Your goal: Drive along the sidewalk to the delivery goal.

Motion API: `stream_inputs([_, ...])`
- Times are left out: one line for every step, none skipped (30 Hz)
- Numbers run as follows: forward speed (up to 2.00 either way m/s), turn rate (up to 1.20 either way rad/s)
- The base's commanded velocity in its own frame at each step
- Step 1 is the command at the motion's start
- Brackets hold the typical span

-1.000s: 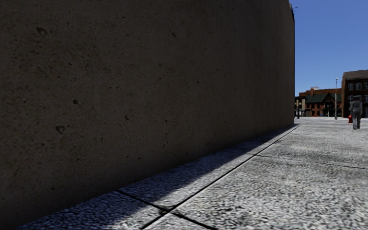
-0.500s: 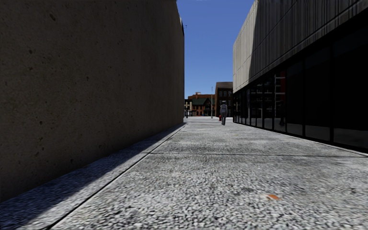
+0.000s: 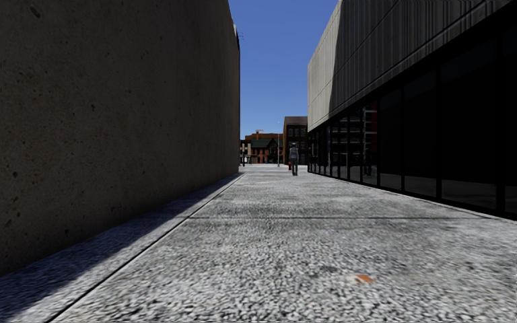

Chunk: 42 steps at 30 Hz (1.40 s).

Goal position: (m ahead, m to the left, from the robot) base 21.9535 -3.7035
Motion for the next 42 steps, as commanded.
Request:
stream_inputs([1.26, 0.00])
stream_inputs([1.26, 0.00])
stream_inputs([1.26, 0.00])
stream_inputs([1.26, 0.00])
stream_inputs([1.26, 0.00])
stream_inputs([1.26, 0.00])
stream_inputs([1.26, 0.00])
stream_inputs([1.26, 0.00])
stream_inputs([1.26, 0.00])
stream_inputs([1.26, 0.00])
stream_inputs([1.26, 0.00])
stream_inputs([1.26, 0.00])
stream_inputs([1.26, 0.00])
stream_inputs([1.26, 0.00])
stream_inputs([1.26, 0.00])
stream_inputs([1.26, 0.00])
stream_inputs([1.26, 0.00])
stream_inputs([1.26, 0.00])
stream_inputs([1.26, 0.00])
stream_inputs([1.26, 0.00])
stream_inputs([1.26, 0.00])
stream_inputs([1.26, 0.00])
stream_inputs([1.26, 0.00])
stream_inputs([1.26, 0.00])
stream_inputs([1.26, 0.00])
stream_inputs([1.26, 0.00])
stream_inputs([1.26, 0.00])
stream_inputs([1.25, -0.33])
stream_inputs([1.25, -0.84])
stream_inputs([1.25, -0.84])
stream_inputs([1.25, -1.20])
stream_inputs([1.25, -1.20])
stream_inputs([1.25, -1.20])
stream_inputs([1.25, -1.16])
stream_inputs([1.25, -0.42])
stream_inputs([1.25, -0.42])
stream_inputs([1.25, -0.04])
stream_inputs([1.25, -0.01])
stream_inputs([1.23, 0.00])
stream_inputs([1.19, 0.00])
stream_inputs([1.19, 0.00])
stream_inputs([1.17, 0.00])
